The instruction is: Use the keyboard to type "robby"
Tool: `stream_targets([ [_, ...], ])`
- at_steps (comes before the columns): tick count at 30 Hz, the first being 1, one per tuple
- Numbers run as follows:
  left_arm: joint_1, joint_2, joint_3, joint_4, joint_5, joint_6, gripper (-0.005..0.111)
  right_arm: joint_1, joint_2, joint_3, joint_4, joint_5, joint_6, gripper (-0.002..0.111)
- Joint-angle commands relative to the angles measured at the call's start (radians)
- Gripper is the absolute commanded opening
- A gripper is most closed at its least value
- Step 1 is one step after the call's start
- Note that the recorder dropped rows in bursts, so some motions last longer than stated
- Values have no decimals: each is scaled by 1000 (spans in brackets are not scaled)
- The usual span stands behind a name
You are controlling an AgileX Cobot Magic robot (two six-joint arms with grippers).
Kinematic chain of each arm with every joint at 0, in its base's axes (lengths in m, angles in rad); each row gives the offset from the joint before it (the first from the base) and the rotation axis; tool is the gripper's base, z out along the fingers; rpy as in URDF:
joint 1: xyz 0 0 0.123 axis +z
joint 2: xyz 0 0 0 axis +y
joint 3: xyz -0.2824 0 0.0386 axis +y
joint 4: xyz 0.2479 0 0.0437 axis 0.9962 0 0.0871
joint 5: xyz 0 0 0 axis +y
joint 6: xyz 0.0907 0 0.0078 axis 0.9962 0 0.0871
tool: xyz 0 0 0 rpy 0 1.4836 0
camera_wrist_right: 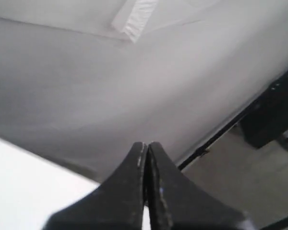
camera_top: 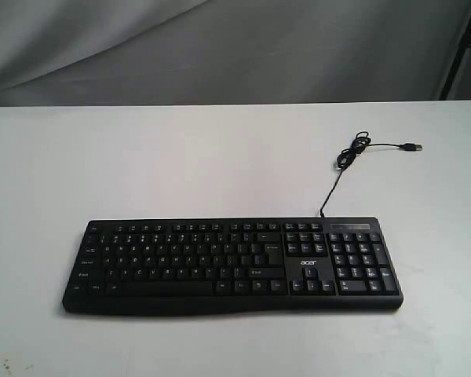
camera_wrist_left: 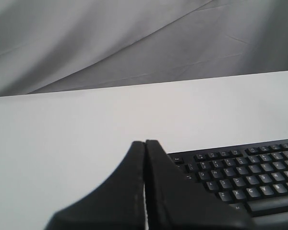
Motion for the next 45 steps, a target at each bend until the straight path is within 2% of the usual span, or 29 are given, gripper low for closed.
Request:
stream_targets([
  [1, -6, -3, 4, 5, -5, -3, 0, 3, 52, -189, 621, 314, -579, 0],
  [6, -6, -3, 4, 5, -5, -3, 0, 3, 75, -162, 1006, 392, -846, 0],
  [10, -6, -3, 4, 5, -5, -3, 0, 4, 99, -60, 1387, 488, -1125, 0],
  [12, -6, -3, 4, 5, -5, -3, 0, 4, 107, -1, 1496, 481, -1208, 0],
  [21, -6, -3, 4, 5, -5, -3, 0, 17, 155, 212, 1699, 355, -1425, 0],
  [24, -6, -3, 4, 5, -5, -3, 0, 96, 207, 217, 1620, 315, -1432, 0],
  [28, -6, -3, 4, 5, -5, -3, 0, 268, 342, 217, 1451, 124, -1432, 0],
  [31, -6, -3, 4, 5, -5, -3, 0, 342, 419, 217, 1401, 37, -1437, 0],
  [34, -6, -3, 4, 5, -5, -3, 0, 372, 465, 217, 1401, -18, -1459, 0],
  [45, -6, -3, 4, 5, -5, -3, 0, 374, 626, 11, 1411, 112, -1407, 0],
])
